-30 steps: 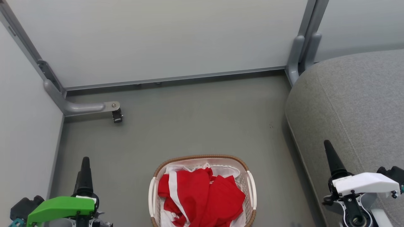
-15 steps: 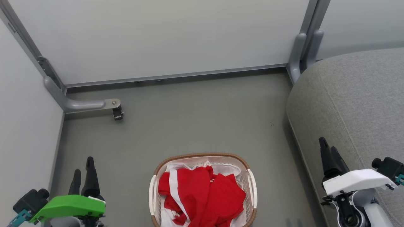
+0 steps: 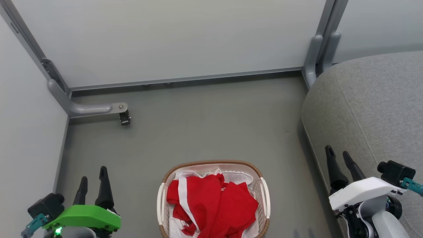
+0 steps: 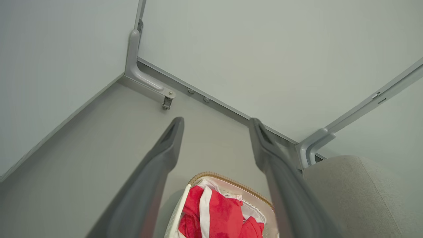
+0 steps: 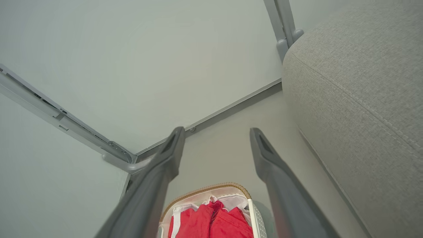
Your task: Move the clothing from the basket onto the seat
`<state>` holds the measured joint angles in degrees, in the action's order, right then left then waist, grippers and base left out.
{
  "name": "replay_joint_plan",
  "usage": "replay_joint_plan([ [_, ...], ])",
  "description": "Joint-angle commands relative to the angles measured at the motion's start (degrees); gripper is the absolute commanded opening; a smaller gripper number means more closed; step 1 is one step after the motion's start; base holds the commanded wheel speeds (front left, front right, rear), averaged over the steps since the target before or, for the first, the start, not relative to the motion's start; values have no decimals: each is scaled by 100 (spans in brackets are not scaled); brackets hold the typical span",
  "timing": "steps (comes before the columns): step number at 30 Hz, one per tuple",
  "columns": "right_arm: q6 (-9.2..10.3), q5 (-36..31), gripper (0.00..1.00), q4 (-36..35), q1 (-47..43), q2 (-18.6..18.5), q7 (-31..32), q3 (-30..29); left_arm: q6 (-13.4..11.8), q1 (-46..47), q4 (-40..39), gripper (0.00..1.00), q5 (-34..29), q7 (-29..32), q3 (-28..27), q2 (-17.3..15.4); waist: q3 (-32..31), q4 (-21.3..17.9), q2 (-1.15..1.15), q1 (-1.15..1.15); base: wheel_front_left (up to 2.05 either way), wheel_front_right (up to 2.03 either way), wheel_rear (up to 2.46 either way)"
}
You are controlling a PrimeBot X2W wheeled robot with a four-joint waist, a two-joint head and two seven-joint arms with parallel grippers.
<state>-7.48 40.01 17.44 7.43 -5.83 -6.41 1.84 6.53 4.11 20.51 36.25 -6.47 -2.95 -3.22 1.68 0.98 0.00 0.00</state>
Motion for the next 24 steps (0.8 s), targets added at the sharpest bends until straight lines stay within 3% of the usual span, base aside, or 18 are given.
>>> replay_joint_plan([
  [1, -2, -218, 100, 3, 96, -59, -64, 41, -20, 59, -27, 100, -209, -59, 39, -75, 12, 6, 0, 0, 0, 0, 0],
  [24, -2, -1710, 100, 398, 152, -103, -403, 201, -66, -76, 210, 100, -1509, -394, 247, -79, 102, 40, 0, 0, 0, 0, 0],
])
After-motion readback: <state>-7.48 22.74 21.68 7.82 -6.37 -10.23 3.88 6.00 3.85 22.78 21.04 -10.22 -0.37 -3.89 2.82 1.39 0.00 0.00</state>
